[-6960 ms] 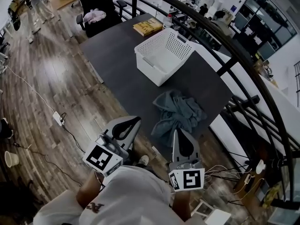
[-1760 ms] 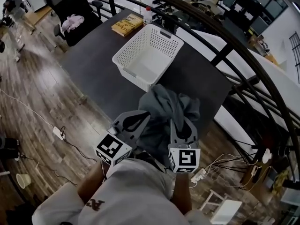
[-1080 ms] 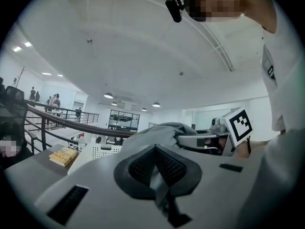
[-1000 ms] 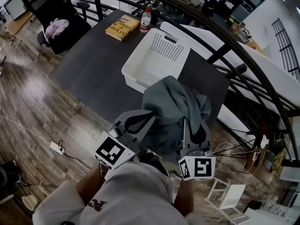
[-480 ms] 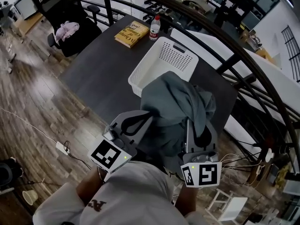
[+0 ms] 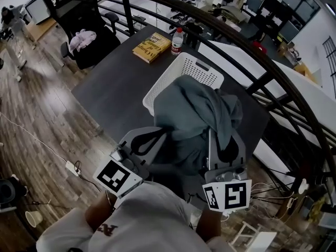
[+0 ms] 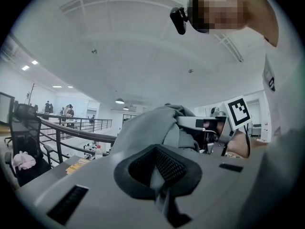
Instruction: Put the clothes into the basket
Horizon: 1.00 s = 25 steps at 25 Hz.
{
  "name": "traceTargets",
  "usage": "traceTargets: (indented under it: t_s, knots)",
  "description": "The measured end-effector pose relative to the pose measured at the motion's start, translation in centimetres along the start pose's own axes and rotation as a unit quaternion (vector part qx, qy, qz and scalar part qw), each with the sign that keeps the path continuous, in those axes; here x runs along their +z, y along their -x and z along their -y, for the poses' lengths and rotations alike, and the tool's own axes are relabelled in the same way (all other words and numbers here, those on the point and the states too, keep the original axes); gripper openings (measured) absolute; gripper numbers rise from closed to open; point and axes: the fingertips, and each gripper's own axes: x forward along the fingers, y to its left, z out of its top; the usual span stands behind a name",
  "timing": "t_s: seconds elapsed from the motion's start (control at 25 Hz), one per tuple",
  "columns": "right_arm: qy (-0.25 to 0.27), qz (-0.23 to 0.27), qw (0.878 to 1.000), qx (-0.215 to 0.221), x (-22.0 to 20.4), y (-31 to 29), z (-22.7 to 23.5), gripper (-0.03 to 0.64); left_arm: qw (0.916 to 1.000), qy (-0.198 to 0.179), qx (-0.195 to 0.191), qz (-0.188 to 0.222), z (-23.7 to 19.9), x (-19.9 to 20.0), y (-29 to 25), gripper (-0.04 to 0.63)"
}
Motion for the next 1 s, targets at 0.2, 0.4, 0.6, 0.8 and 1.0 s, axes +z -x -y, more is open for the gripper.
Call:
traceTargets:
  t_s: [0.2,0.4,0.6,0.8,1.0]
  knots:
    - [0.009,0.015,1.000,-0.020,1.4,-2.5,1.0,0.081,0.9998,0.001,-0.022,0.002,-2.3,0.5,-1.7,-0.006]
    - [0.012,0.007,0.998,-0.065,1.0,-5.6,2.2,0.082,0.9977,0.004,-0.067,-0.002,-5.4,0.4,-4.1,-0.006]
    - [0.004,0.007,0.996,-0.084,0.5,-8.9,2.7,0.083,0.9958,0.002,-0.091,-0.006,-8.2,0.3,-6.0,-0.006]
    - [-0.008,0.017,0.996,-0.091,-0.7,-11.2,3.3,0.083,0.9941,0.015,-0.106,-0.018,-10.0,-0.6,-7.4,-0.006]
    - [-0.018,0.006,0.996,-0.082,-3.9,-13.8,4.1,0.083,0.9929,0.031,-0.109,-0.035,-12.1,-2.0,-8.9,-0.006]
